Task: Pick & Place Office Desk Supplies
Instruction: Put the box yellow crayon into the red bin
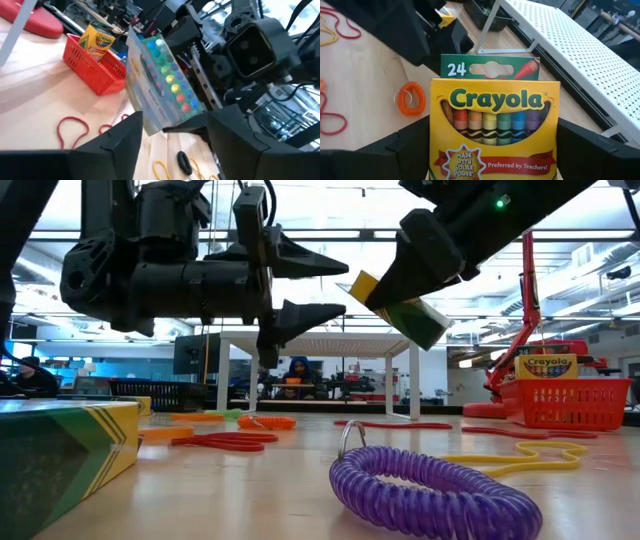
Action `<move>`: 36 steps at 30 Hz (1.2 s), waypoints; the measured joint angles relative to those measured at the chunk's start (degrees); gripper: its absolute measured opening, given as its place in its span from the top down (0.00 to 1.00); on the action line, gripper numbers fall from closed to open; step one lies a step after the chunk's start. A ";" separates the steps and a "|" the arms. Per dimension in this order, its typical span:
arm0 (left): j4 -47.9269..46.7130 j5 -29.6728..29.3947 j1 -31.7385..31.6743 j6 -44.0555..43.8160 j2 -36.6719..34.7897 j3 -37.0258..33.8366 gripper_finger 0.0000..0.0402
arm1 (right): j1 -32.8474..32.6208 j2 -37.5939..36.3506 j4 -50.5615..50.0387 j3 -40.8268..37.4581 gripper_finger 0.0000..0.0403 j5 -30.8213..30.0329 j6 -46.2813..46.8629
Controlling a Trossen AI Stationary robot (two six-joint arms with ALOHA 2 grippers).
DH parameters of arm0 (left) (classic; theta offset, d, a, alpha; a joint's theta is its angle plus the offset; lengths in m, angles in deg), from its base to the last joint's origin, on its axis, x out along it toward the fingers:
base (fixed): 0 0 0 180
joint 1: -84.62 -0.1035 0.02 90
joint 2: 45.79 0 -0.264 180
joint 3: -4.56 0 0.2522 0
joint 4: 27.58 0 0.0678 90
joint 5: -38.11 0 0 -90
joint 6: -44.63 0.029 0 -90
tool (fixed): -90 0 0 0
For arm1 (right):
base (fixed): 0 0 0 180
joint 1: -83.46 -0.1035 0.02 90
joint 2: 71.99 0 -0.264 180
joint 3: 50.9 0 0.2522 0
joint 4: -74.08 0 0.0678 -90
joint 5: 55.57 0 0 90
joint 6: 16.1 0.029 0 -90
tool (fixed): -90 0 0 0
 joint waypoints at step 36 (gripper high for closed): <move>-41.35 10.80 -4.88 -2.65 -13.07 9.18 0.29 | 1.13 0.01 -0.02 -0.09 0.14 6.10 -5.79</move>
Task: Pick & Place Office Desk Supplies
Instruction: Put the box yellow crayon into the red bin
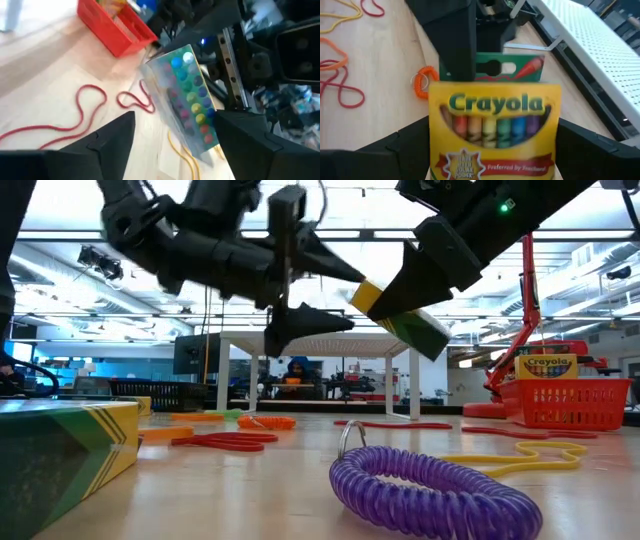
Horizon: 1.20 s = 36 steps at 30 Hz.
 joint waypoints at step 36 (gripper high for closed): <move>-26.31 -2.42 0.02 11.31 -4.26 12.85 0.63 | -2.40 -0.34 1.88 1.26 0.02 -5.60 3.60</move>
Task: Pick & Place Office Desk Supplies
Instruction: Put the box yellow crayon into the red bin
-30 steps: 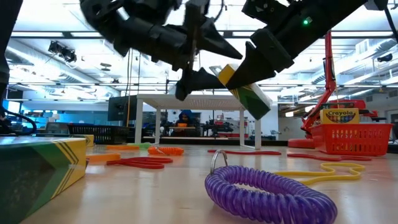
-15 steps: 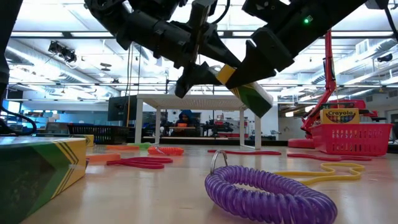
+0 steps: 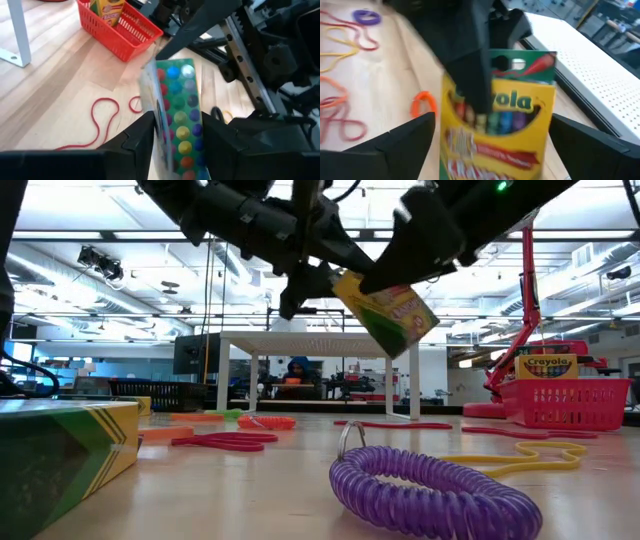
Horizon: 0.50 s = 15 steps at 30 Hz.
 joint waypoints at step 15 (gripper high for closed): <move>-4.25 5.90 1.19 7.66 -3.28 -0.02 0.67 | -4.65 -2.70 -4.93 0.64 0.02 3.41 6.92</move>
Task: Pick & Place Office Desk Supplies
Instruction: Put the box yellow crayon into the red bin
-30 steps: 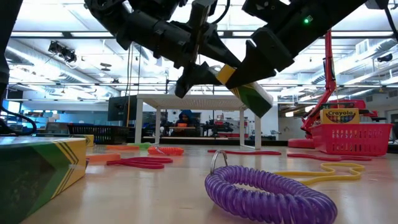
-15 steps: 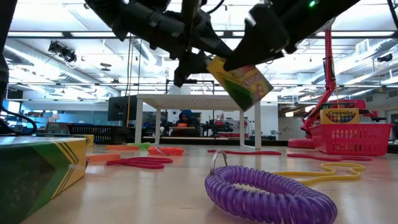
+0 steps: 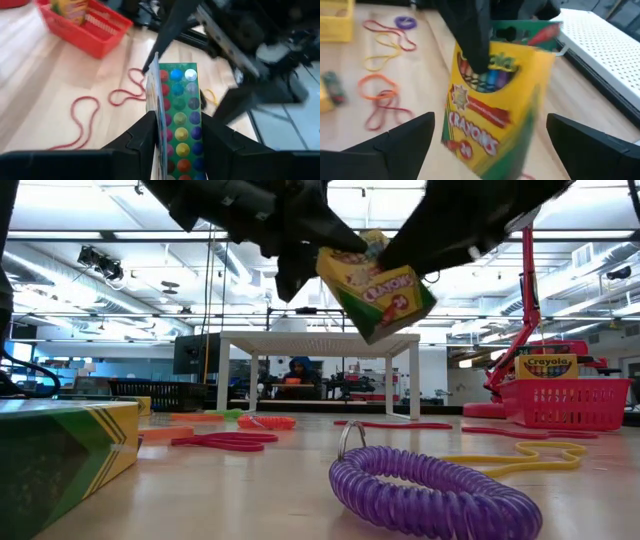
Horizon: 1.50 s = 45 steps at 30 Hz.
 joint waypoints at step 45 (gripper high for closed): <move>-39.62 -0.32 2.35 20.47 15.39 23.21 0.49 | -5.36 -2.24 -16.32 -0.07 0.89 3.80 20.58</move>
